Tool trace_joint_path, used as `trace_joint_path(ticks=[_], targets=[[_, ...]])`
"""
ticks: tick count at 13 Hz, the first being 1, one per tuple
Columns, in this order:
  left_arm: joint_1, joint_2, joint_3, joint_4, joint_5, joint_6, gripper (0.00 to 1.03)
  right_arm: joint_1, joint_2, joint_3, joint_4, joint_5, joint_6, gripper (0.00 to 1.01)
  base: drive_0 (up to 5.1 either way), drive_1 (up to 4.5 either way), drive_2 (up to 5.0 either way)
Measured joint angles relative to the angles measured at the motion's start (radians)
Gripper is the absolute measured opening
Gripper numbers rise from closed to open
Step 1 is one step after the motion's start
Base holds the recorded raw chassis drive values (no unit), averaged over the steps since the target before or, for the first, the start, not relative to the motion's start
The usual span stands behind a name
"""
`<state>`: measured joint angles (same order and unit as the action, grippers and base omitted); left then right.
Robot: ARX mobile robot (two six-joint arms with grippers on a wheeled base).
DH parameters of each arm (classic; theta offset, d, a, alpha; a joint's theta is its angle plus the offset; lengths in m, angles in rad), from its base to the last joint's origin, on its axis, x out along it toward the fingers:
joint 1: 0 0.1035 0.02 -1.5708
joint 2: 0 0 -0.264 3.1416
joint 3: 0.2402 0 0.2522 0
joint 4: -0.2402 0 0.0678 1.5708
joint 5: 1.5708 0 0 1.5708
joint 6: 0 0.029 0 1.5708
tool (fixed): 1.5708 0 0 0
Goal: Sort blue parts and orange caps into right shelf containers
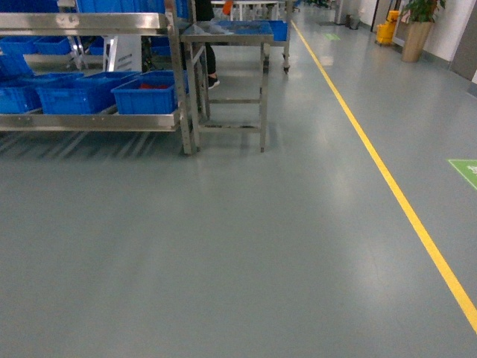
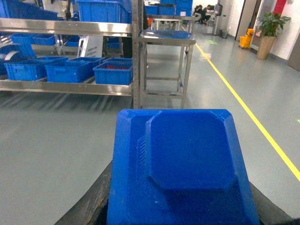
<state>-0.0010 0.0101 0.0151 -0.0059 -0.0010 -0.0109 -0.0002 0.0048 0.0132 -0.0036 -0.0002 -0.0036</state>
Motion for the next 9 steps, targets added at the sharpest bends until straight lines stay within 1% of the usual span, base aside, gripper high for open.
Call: trace_joint_path(ticks=[9], targets=[[0.0,0.0,0.0,-0.003,-0.001,0.0,0.44,0.0,0.0,0.0,-0.003,0.0,0.0,0.45,0.0,4.3,-4.3]])
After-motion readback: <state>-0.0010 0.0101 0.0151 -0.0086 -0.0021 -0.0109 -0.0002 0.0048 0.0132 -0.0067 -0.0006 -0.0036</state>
